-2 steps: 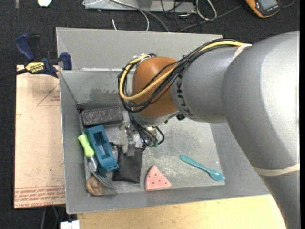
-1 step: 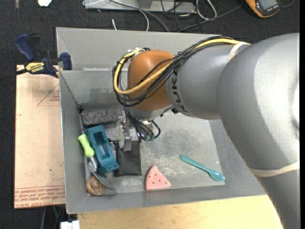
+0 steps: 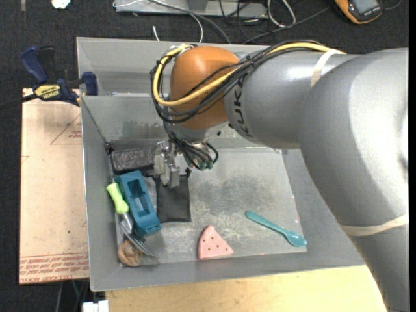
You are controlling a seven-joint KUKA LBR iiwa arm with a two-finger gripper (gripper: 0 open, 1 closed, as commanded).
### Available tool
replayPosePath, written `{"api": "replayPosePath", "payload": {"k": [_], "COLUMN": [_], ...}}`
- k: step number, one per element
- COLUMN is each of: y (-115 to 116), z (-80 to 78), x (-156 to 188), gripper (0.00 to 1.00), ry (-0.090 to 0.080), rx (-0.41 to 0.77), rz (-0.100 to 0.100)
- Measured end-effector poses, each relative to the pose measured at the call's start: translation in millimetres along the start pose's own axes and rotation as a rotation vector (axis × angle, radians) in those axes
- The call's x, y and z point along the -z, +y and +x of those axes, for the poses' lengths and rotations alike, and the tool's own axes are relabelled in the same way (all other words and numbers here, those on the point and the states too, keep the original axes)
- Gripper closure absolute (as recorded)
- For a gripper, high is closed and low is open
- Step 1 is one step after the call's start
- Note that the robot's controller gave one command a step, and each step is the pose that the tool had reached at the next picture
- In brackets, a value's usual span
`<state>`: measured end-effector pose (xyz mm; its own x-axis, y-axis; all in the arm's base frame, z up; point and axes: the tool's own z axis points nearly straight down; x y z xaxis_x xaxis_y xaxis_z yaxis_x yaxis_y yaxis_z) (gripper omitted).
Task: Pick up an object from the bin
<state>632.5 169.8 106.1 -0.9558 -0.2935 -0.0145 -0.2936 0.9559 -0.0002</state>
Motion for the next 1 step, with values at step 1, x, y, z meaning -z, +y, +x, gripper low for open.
{"api": "replayPosePath", "payload": {"k": [1], "y": [0.0], "z": [0.0], "x": [0.0], "gripper": [1.00], "ry": [0.000], "rx": [0.000], "rz": [0.000]}}
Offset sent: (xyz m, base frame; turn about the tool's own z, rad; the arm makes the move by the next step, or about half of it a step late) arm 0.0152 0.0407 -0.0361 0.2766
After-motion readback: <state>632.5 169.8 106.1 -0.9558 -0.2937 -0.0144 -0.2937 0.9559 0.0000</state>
